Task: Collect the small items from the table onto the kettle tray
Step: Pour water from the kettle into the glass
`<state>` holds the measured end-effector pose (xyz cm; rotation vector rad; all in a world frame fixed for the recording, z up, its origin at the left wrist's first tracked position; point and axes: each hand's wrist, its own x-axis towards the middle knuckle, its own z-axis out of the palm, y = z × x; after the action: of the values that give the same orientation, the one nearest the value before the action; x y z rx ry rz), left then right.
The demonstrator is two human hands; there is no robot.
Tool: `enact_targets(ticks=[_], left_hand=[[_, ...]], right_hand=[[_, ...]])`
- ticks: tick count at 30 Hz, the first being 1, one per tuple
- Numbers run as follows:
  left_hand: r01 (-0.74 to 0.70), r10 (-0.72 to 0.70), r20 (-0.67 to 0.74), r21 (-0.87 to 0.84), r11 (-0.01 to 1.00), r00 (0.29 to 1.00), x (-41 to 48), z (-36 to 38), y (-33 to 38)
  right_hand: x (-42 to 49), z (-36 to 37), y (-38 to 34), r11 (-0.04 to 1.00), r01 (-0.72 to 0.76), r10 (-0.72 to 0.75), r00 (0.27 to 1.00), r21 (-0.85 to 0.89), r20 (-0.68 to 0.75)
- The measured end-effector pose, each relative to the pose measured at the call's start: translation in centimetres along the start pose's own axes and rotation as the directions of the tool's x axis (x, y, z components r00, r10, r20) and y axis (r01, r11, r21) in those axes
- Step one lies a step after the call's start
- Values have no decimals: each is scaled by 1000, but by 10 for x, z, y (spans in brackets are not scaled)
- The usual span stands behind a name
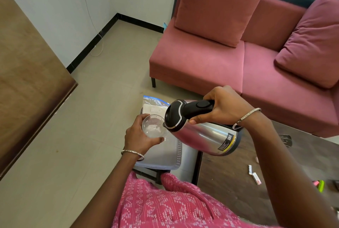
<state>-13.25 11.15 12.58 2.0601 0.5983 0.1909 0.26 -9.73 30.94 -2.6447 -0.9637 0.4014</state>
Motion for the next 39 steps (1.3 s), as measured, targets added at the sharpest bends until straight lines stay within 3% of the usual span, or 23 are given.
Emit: enact_targets(ticks=[12,20,29,39], left_hand=[[23,-23,-13,-25,999,1000,-4,-3,-5],[98,-104,-59,-101,990,993,-10,-15,-20],[190,-209,-171,-125,974,963,-34,-42,-50],[248,-262,-180,-97,964,948,-47,-56,-64]], right_hand=[[-3,10,5,997,-37,37,999,74,6],[-7,42,31,913,-165,200,978,374,-55],[18,151,38,784,-350,480,866,513,-142],[65,260,20,727,-352,583,770,589,-259]])
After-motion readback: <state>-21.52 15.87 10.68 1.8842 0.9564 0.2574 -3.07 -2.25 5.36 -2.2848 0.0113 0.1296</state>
